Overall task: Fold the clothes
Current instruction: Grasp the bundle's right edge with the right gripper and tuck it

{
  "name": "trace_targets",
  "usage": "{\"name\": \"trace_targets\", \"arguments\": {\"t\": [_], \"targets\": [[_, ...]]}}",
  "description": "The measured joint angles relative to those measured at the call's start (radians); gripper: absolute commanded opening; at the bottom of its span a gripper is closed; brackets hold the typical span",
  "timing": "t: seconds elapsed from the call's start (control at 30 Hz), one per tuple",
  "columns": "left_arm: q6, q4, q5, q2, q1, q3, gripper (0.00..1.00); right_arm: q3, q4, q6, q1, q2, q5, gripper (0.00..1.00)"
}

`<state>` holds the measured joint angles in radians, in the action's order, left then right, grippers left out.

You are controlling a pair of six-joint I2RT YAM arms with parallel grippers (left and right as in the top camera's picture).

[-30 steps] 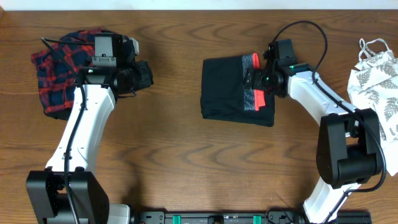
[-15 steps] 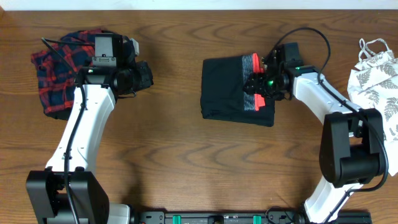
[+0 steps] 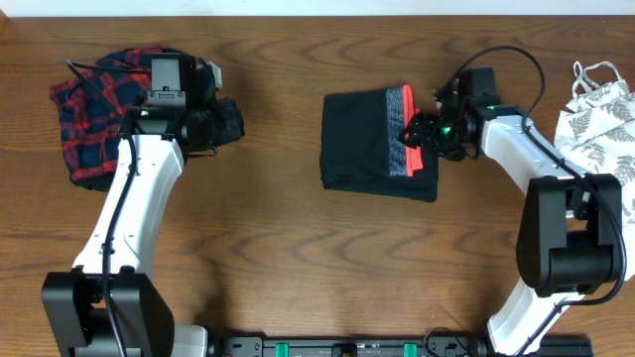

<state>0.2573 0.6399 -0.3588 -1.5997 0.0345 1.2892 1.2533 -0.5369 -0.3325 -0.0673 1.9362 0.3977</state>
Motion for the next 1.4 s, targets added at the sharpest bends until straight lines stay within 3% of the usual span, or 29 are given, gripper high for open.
{"name": "trace_targets", "arguments": {"t": [0.73, 0.87, 0.97, 1.4], "targets": [[0.000, 0.000, 0.000, 0.000, 0.000, 0.000, 0.10, 0.002, 0.000, 0.030, 0.005, 0.065, 0.111, 0.75], [0.000, 0.001, 0.000, 0.000, 0.000, 0.000, 0.10, 0.004, 0.018, 0.030, 0.003, 0.078, 0.157, 0.74], [0.000, 0.000, 0.000, 0.000, 0.000, 0.000, 0.10, 0.004, 0.034, 0.031, -0.003, 0.085, 0.183, 0.67], [0.000, 0.000, 0.000, 0.000, 0.000, 0.000, 0.10, 0.003, 0.074, 0.033, -0.002, 0.104, 0.266, 0.68]]}}
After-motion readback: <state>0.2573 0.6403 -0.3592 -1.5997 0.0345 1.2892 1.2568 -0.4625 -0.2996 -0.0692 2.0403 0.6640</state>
